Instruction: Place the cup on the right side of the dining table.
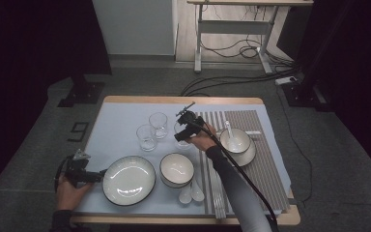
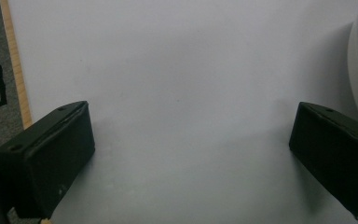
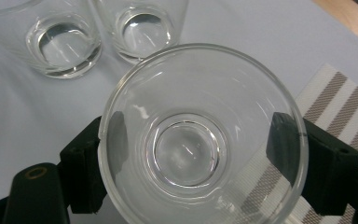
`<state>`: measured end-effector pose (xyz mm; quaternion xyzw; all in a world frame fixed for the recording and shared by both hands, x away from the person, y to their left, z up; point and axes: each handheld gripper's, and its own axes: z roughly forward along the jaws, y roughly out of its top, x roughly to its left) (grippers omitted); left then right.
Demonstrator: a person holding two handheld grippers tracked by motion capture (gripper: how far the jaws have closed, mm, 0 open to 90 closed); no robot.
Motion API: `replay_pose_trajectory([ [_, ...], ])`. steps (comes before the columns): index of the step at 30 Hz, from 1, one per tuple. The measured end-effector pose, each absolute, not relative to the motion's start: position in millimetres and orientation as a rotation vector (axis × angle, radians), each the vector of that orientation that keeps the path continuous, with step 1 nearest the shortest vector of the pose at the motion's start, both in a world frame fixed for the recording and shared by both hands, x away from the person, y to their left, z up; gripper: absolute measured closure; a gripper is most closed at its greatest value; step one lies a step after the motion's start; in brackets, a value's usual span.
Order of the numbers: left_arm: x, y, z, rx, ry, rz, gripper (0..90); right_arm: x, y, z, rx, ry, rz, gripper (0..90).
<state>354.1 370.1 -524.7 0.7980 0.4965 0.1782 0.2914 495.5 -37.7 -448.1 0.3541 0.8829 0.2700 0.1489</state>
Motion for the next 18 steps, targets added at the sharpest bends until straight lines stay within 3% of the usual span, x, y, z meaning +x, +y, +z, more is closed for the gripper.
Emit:
replay_pose_trajectory([
  [18, 354.1, 370.1, -524.7, 2.128, 1.323, 0.475, 0.0, 499.5, -55.8, -425.0, 1.060, 2.470, 0.803, 18.0],
])
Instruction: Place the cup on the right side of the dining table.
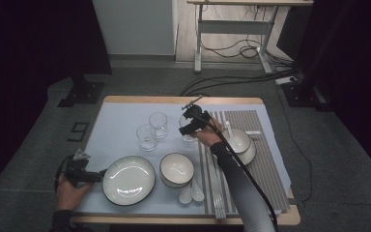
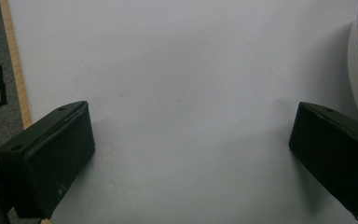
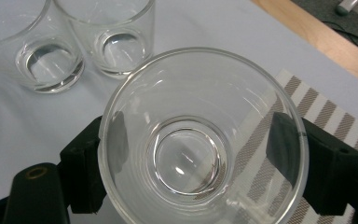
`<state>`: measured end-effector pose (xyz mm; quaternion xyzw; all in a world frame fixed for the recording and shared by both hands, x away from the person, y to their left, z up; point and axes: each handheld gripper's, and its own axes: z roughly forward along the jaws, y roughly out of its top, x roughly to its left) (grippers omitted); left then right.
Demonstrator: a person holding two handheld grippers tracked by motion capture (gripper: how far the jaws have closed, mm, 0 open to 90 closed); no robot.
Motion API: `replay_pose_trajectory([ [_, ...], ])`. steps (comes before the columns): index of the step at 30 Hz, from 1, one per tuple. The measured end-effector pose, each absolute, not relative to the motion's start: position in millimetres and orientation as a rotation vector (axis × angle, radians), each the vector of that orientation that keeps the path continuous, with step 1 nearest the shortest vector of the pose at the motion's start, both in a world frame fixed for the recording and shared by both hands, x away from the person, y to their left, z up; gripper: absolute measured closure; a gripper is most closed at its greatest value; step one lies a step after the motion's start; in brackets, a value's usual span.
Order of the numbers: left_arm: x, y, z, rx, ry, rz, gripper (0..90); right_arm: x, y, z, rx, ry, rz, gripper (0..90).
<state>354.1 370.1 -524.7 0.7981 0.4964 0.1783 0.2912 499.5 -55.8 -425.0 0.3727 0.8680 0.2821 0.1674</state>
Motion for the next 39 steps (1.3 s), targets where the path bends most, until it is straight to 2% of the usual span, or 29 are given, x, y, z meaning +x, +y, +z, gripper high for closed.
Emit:
replay_pose_trajectory([
  [8, 354.1, 370.1, -524.7, 2.128, 1.324, 0.475, 0.0, 505.9, -62.1, -414.2, 1.075, 2.430, 0.809, 18.0],
  [19, 354.1, 370.1, -524.7, 2.128, 1.323, 0.475, 0.0, 518.0, -75.7, -416.0, 1.149, 2.374, 0.778, 18.1],
  [39, 354.1, 370.1, -524.8, 2.127, 1.324, 0.475, 0.0, 542.8, -90.0, -436.6, 1.255, 2.335, 0.682, 18.0],
])
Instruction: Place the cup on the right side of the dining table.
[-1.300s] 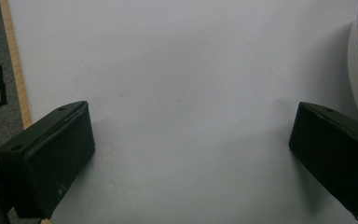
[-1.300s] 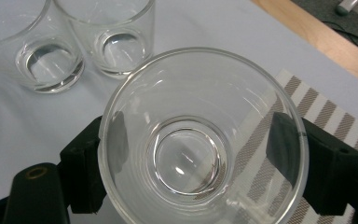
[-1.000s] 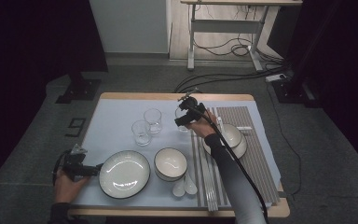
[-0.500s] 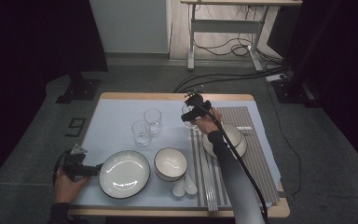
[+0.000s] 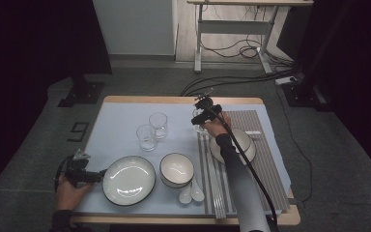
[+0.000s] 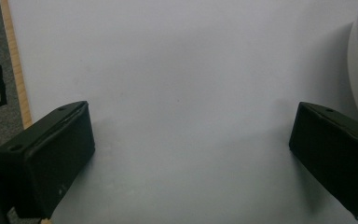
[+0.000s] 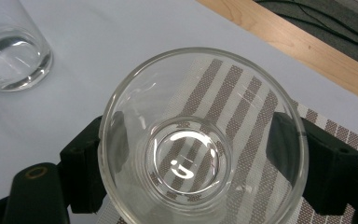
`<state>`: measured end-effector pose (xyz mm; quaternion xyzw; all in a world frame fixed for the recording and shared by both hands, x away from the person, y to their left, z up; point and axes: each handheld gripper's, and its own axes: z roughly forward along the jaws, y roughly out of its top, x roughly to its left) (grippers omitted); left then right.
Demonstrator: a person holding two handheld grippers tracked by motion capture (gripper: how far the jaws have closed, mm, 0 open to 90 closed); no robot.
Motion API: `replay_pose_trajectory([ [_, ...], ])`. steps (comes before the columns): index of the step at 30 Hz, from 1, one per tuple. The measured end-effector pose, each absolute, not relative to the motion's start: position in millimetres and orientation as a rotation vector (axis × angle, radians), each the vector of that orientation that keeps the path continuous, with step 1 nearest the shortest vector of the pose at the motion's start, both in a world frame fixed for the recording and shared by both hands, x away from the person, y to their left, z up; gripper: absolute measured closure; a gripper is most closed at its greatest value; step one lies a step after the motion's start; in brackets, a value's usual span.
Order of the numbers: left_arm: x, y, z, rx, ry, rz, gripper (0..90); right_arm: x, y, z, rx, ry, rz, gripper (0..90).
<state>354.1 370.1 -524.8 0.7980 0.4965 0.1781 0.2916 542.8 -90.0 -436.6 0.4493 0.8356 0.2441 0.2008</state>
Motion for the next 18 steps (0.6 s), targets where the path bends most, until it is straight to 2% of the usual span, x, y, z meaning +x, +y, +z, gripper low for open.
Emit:
replay_pose_trajectory([
  [18, 354.2, 370.2, -524.7, 2.128, 1.323, 0.474, 0.0, 550.6, -91.8, -450.1, 1.313, 2.363, 0.631, 17.8],
])
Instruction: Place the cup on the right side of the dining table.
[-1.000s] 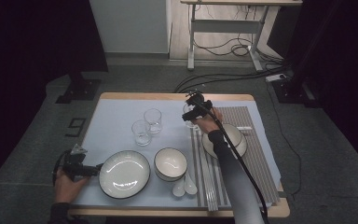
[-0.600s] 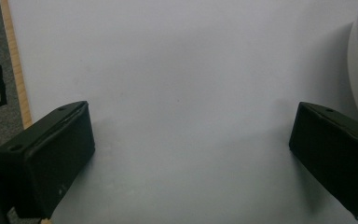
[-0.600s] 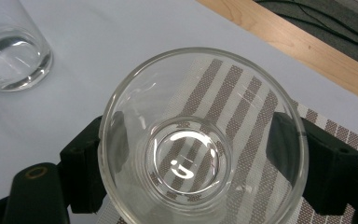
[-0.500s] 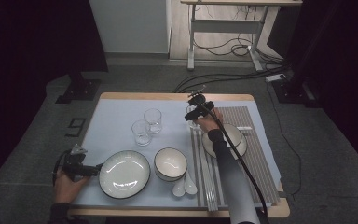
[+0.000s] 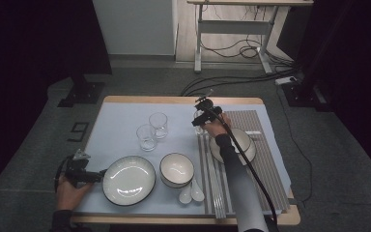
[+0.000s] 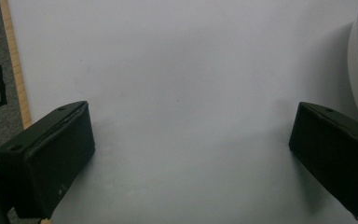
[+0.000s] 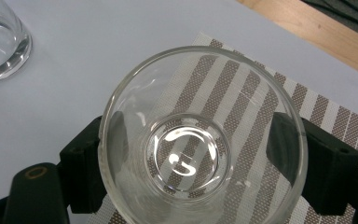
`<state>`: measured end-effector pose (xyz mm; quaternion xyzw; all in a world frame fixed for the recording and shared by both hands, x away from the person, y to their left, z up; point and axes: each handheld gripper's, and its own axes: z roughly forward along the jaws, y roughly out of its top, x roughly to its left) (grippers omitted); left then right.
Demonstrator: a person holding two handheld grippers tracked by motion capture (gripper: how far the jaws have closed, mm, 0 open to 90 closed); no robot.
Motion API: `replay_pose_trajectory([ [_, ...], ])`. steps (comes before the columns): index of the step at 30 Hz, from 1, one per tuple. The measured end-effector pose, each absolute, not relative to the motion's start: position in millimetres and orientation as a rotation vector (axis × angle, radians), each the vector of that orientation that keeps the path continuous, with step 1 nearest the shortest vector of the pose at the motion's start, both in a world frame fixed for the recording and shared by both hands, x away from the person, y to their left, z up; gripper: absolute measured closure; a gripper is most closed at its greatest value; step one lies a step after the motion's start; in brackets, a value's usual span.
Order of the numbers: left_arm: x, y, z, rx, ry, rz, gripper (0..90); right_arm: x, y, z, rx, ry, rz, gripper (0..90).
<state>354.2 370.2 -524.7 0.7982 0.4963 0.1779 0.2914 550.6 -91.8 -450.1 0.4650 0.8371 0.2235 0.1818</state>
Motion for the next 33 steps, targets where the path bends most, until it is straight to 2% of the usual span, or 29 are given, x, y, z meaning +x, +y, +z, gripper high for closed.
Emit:
replay_pose_trajectory([
  [11, 354.2, 370.2, -524.7, 2.128, 1.324, 0.474, 0.0, 552.6, -91.8, -455.5, 1.335, 2.389, 0.602, 17.0],
  [33, 354.1, 370.1, -524.7, 2.128, 1.324, 0.475, 0.0, 538.3, -93.1, -432.1, 1.259, 2.354, 0.709, 11.2],
])
